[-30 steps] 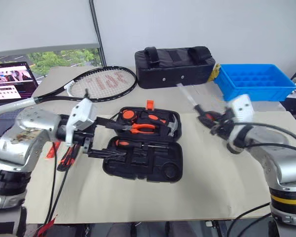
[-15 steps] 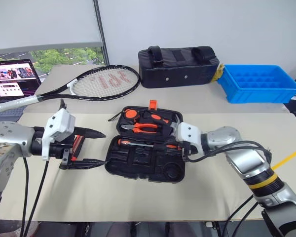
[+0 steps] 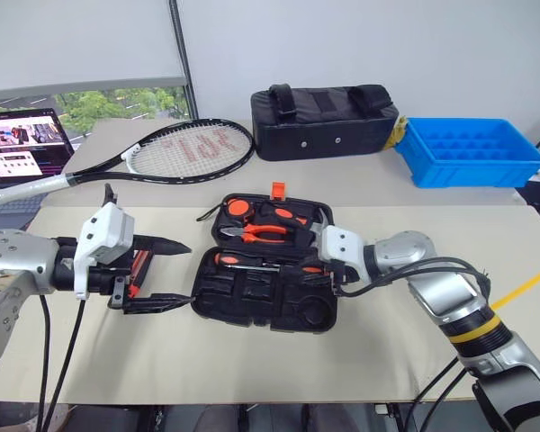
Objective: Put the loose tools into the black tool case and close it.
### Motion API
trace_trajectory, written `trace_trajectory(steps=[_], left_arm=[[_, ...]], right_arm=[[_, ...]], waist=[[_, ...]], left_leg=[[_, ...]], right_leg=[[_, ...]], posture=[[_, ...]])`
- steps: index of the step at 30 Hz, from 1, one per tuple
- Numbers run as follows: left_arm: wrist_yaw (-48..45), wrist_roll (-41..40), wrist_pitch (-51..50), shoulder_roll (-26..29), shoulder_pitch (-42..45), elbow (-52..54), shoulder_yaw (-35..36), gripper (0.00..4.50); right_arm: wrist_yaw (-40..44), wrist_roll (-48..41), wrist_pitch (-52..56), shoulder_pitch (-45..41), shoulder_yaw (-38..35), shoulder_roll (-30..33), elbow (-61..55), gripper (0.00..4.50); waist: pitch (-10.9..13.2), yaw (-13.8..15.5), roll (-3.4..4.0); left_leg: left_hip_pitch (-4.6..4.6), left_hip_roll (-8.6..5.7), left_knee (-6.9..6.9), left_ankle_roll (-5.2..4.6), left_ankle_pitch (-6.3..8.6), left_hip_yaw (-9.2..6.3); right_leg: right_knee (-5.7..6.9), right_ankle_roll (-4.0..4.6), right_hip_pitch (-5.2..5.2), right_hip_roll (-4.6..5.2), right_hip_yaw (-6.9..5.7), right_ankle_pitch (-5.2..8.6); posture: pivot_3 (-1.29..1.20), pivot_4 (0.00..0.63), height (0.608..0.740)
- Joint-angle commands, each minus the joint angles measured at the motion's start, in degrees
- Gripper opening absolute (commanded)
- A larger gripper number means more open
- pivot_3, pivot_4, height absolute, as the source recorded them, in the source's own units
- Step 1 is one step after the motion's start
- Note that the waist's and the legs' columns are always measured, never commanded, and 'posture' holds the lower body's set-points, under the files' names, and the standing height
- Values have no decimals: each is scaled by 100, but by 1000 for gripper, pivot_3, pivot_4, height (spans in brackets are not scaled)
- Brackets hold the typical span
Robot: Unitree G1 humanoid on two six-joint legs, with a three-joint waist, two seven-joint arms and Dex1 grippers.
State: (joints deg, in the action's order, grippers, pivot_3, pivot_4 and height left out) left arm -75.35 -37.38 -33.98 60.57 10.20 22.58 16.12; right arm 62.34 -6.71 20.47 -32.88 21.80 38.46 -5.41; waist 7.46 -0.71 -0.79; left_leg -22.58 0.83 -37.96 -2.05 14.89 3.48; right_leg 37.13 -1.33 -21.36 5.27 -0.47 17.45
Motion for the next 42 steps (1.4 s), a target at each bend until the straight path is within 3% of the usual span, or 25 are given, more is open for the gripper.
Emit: trace_trajectory(steps=[1, 5, 11, 14, 25, 30, 42], left_arm=[[-2, -57, 56, 104, 70, 56, 42, 4500], [-12, -19, 97, 84, 104, 21, -41, 4500], [-22, -12, 146, 77, 147, -25, -111, 4500], [-30, 0, 172, 72, 155, -54, -141, 4500], [-15, -22, 186, 57, 235, -72, -215, 4500], [21, -21, 169, 43, 255, -54, -242, 4500], [489, -63, 81, -143, 134, 121, -172, 4500]], right_arm=[[14, -37, -39, -12, -248, 40, -168, 2892], [-21, -133, 74, 36, -354, 28, -269, 4324], [-311, -474, 386, 20, -727, -258, -375, 4478], [-623, -949, 790, 64, -1078, -741, -471, 3747], [-753, -942, 255, 687, -907, -1413, -49, 24], [-692, -127, -351, 674, -375, -1181, 748, 24], [-570, 304, -411, 689, 22, -1007, 745, 24]], waist=[[0, 0, 0], [0, 2, 0], [0, -8, 0], [0, -14, 0], [0, 2, 0], [1, -4, 1], [-1, -4, -1]], left_leg=[[0, 0, 0, 0, 0, 0], [0, 0, 0, 0, 0, 0], [1, 0, 0, 0, 0, 0], [2, 2, 0, 1, -1, 0], [3, -1, 0, 3, -1, 0], [15, -1, 0, 4, -2, 1], [41, 0, 0, 4, -2, 3]], right_leg=[[0, 0, 0, 0, 0, 0], [0, 0, 0, 1, -1, 0], [1, 0, 0, 0, 0, 0], [5, 1, 0, -2, 1, -1], [7, 0, 4, 1, -2, -1], [6, 1, 6, -2, 1, -1], [9, 1, 27, 1, 6, -1]], posture=[[0, 150, 729], [0, 150, 729], [0, 150, 729], [0, 150, 729], [0, 150, 729], [0, 150, 729], [0, 150, 729]])
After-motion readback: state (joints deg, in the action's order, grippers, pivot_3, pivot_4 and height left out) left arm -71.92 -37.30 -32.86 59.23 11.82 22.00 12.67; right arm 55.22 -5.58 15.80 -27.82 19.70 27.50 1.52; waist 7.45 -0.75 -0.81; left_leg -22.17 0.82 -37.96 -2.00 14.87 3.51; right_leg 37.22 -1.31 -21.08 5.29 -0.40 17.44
